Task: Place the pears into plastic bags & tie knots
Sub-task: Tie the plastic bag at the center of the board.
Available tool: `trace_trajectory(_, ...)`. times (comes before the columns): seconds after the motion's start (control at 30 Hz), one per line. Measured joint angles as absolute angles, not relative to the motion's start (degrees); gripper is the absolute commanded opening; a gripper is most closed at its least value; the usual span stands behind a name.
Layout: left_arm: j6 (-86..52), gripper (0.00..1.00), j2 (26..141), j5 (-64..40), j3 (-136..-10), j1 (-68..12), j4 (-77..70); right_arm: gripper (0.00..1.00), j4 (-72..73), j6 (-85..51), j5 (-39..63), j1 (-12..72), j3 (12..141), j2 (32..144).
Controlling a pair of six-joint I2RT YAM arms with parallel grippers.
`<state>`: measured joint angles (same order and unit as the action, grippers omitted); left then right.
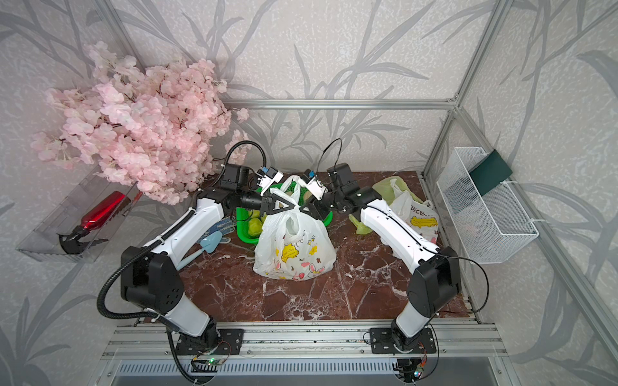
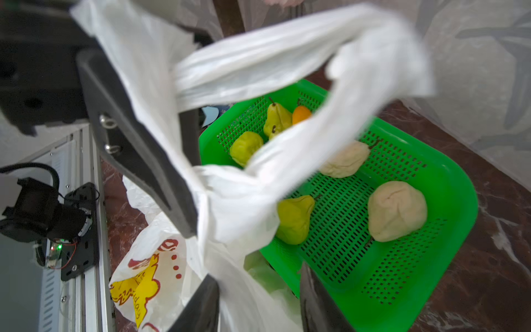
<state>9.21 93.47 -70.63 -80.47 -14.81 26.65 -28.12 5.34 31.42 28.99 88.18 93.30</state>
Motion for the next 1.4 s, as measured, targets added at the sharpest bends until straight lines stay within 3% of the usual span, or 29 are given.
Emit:
trace_trajectory(0.27,12.5,0.0,93.1,-69.9,-79.3,-14.9,27.0,0.56,-27.8,-16.8,37.4,25.6,102.2,98.0)
trace_trajectory(0.57,14.2,0.0,92.8,-69.3,-79.3,-15.2,27.7,0.56,-38.4,-20.2,37.4,27.2,118.6,109.8)
trace_trajectory(0.73,14.6,0.0,92.6,-69.2,-79.3,-15.2,27.9,0.42,-40.9,-20.6,38.1,27.9,121.6,111.9)
trace_trajectory(0.87,14.6,0.0,92.6,-68.8,-79.3,-15.2,28.3,0.13,-41.7,-21.1,39.5,28.2,123.1,112.3)
trace_trajectory(0.97,14.3,0.02,92.1,-67.7,-79.1,-15.2,28.2,0.03,-41.5,-21.4,40.2,28.3,123.4,112.3)
trace_trajectory(1.1,12.6,0.19,90.8,-66.5,-77.1,-14.8,26.7,0.0,-38.8,-22.4,41.2,28.3,120.6,111.3)
trace_trajectory(1.17,10.9,0.21,90.4,-65.8,-75.9,-14.5,25.9,0.0,-36.3,-23.1,41.3,28.3,117.4,109.6)
trace_trajectory(1.4,7.5,0.01,90.4,-64.8,-75.1,-14.4,24.4,0.0,-27.0,-26.0,41.6,28.6,104.0,99.8)
